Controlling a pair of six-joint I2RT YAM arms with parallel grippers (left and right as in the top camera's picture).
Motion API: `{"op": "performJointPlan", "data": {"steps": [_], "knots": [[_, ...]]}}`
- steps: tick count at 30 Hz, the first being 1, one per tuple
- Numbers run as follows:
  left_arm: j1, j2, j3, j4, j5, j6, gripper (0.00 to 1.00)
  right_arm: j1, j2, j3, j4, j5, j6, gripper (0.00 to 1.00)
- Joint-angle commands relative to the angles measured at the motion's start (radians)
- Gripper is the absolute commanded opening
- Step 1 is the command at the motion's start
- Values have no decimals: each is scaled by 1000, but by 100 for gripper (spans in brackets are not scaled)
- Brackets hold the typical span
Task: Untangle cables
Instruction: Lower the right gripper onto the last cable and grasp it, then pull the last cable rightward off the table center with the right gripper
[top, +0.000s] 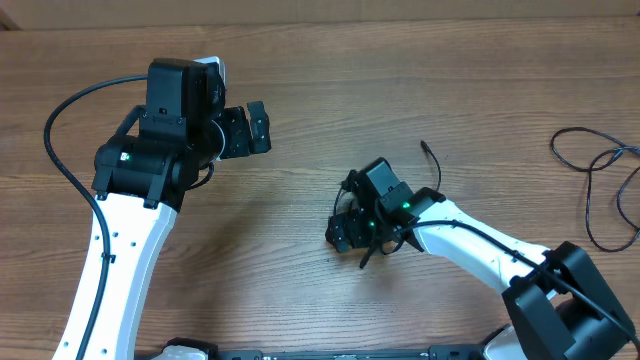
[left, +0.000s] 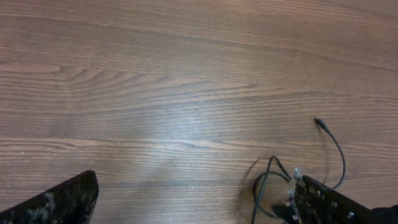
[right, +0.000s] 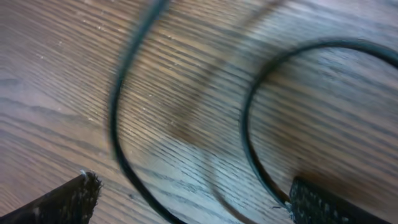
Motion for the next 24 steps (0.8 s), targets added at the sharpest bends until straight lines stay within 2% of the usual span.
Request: {"op": "performJointPlan", "data": {"steps": [1, 5, 7, 9, 11, 12, 15, 18, 22, 24], "knots": [[4, 1, 20, 2, -6, -9, 100, 48, -8, -2, 58, -19, -61, 94], [4, 1, 20, 2, -6, -9, 100, 79, 0, -2, 124, -19, -65, 80], [4, 2, 20, 2, -6, -9, 100, 84, 16, -2, 140, -15, -65, 69], [4, 1, 20, 2, -6, -9, 100, 84, 44, -2, 165, -15, -65, 67], [4, 1, 20, 2, -6, -9, 100, 84, 86, -2, 192, -19, -65, 54], [4, 2, 20, 2, -6, -9, 100, 84, 95, -2, 193, -19, -64, 51], [4, 2, 20, 2, -6, -9, 100, 84, 101, -2, 194, -19, -64, 30], [4, 2, 20, 2, -6, -9, 100, 84, 100, 0, 193, -8, -38, 4], [4, 2, 20, 2, -6, -9, 100, 72, 66, 49, 145, 45, -8, 4], [4, 2, 20, 2, -6, -9, 100, 58, 25, 111, 64, 126, -9, 4]]}}
